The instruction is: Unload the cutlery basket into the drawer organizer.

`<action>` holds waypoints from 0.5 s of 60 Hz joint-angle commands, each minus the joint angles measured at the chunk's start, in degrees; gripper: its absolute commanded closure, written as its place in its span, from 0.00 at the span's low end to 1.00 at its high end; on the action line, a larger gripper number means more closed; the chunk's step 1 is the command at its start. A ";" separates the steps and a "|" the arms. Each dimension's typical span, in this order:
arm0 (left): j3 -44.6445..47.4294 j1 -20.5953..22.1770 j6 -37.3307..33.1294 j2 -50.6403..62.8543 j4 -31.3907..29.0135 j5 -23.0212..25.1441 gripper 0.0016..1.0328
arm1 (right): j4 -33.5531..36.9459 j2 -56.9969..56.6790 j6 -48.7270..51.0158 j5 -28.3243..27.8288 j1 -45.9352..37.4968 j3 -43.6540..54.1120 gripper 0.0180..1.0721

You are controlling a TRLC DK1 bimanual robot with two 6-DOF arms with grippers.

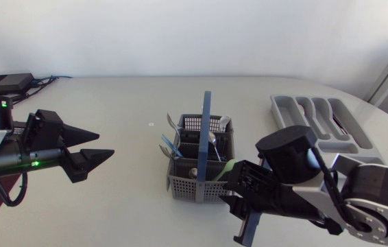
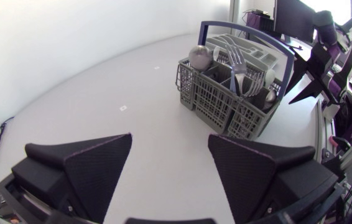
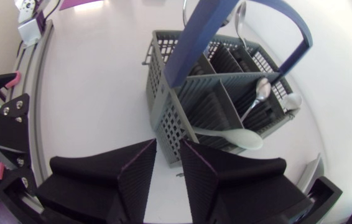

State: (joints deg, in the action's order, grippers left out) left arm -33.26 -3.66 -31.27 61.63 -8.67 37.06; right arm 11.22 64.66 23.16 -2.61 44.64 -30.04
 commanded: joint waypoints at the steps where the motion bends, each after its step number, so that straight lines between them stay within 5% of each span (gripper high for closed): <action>1: -2.96 0.23 0.77 3.76 1.11 0.12 0.17 | -2.61 0.90 1.63 4.55 0.09 2.44 0.71; 16: -11.31 0.85 3.58 18.00 5.15 0.12 0.17 | -6.30 0.20 5.32 7.97 -8.43 3.50 0.71; 30: -24.66 3.31 7.10 34.18 6.91 0.21 0.17 | -7.18 0.20 6.02 3.40 -13.88 2.97 0.71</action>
State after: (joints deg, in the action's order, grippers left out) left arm -53.63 -1.43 -26.24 91.31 -2.50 37.04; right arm 4.43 64.95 28.16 1.34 30.98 -27.42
